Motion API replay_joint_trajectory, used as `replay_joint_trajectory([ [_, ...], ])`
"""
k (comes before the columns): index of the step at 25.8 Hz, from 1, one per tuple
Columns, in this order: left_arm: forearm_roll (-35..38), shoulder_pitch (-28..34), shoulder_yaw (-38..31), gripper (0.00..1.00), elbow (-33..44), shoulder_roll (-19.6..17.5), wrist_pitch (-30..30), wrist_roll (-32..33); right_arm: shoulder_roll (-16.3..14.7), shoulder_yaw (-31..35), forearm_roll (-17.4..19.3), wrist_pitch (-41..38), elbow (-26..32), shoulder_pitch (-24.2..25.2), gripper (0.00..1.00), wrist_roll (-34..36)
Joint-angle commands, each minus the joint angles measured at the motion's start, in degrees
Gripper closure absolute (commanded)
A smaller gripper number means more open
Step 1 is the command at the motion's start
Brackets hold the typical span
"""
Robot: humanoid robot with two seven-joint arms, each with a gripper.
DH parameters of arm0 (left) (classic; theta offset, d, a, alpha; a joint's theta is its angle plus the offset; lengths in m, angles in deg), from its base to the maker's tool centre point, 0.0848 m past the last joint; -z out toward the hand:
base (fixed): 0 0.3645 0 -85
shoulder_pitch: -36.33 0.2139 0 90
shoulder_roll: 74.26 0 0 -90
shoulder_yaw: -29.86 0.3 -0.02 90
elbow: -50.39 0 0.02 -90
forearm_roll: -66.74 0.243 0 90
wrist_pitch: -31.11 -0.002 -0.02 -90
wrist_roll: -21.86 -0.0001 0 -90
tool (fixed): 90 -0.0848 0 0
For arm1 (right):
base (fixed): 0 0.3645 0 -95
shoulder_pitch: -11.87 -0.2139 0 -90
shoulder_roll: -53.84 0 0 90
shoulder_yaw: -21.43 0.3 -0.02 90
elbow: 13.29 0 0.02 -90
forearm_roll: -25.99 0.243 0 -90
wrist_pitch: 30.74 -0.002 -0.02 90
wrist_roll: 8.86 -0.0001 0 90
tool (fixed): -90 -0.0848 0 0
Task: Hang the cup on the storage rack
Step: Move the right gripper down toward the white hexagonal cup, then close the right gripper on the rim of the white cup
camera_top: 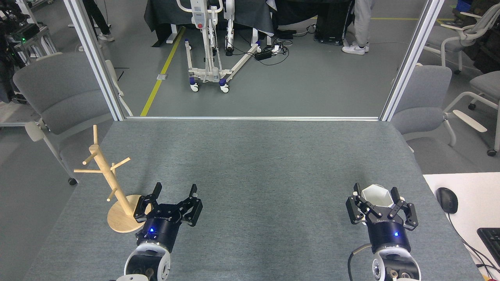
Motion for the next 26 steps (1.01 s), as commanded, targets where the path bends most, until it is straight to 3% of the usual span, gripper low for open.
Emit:
replay_joint_trajectory([
  [1, 0.15, 0.00, -0.13, 0.01, -0.94, -0.06, -0.34, 0.30, -1.69, 0.98, -0.01, -2.02, 0.27, 2.07, 0.00, -0.14],
  [5, 0.24, 0.17, -0.21, 0.01, -1.73, -0.15, -0.34, 0.38, -1.95, 5.64, -0.01, -8.61, 1.59, 4.97, 0.00, 0.04],
  [11, 0.24, -0.09, -0.48, 0.01, -4.10, -0.50, -0.43, 0.12, -3.18, 7.48, -0.09, -9.22, -1.92, 6.03, 0.00, -0.14],
  [14, 0.33, 0.08, -0.39, 0.01, -3.93, -0.50, -0.43, 0.12, -3.62, 7.48, -0.01, -8.61, -4.47, 5.85, 0.00, -0.14],
  [20, 0.24, 0.17, -0.30, 0.01, -4.28, -0.41, -0.43, 0.21, -3.54, 6.96, -0.27, -0.17, -6.14, 5.50, 0.00, -0.14],
  [26, 0.24, -0.36, -0.39, 0.01, -4.37, -0.32, -0.43, 0.38, -3.54, 5.90, -0.27, -0.17, -8.25, 4.27, 0.00, -0.14],
])
